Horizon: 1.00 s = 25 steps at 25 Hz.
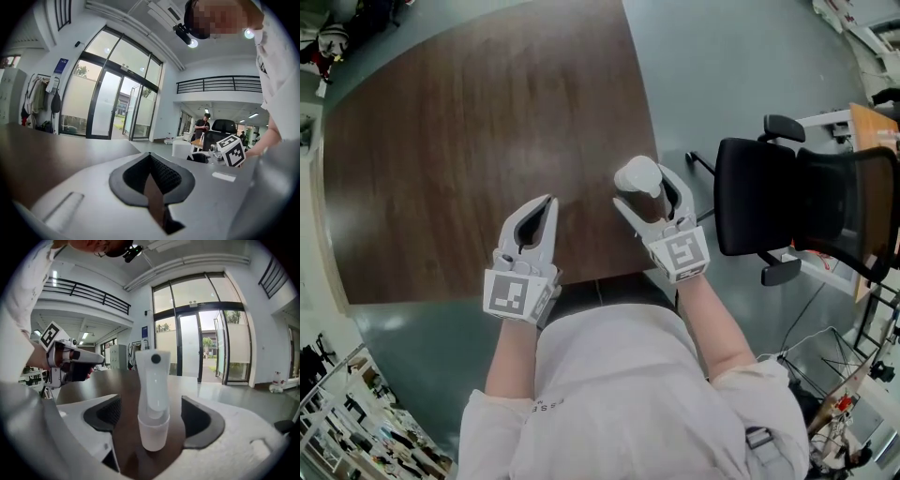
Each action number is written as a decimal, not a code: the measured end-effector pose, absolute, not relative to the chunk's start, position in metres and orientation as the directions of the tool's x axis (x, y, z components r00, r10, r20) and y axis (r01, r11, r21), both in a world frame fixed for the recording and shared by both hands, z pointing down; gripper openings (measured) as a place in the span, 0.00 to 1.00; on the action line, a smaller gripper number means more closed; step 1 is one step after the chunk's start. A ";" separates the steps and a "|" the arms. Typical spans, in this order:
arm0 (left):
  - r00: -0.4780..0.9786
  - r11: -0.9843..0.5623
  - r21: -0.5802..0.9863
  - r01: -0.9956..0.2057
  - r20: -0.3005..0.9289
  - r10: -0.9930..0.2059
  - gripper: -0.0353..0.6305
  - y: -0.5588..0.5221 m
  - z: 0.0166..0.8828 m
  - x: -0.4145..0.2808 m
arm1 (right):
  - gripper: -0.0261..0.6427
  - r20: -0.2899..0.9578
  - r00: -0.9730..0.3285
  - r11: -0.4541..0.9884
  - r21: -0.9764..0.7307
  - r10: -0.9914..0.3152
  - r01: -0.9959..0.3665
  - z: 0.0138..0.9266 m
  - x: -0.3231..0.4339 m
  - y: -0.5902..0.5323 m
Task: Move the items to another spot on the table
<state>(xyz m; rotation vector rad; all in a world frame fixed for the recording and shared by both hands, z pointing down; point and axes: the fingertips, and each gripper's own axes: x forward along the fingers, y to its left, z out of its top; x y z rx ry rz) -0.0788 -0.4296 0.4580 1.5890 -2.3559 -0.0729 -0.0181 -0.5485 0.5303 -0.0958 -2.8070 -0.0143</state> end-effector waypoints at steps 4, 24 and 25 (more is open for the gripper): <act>-0.356 0.395 0.196 -0.897 0.207 -0.911 0.08 -0.409 0.440 -0.079 | 0.59 0.312 -0.950 1.000 -0.012 0.012 0.008 0.503 0.011 -0.553; -0.279 0.288 0.126 -0.949 0.081 -0.957 0.08 -0.304 0.392 -0.025 | 0.03 0.100 -0.982 0.974 -0.145 -0.160 -0.174 0.371 0.094 -0.445; -0.299 0.306 0.112 -0.945 0.077 -0.951 0.08 -0.292 0.394 -0.021 | 0.03 0.103 -0.983 0.977 -0.133 -0.154 -0.167 0.371 0.099 -0.434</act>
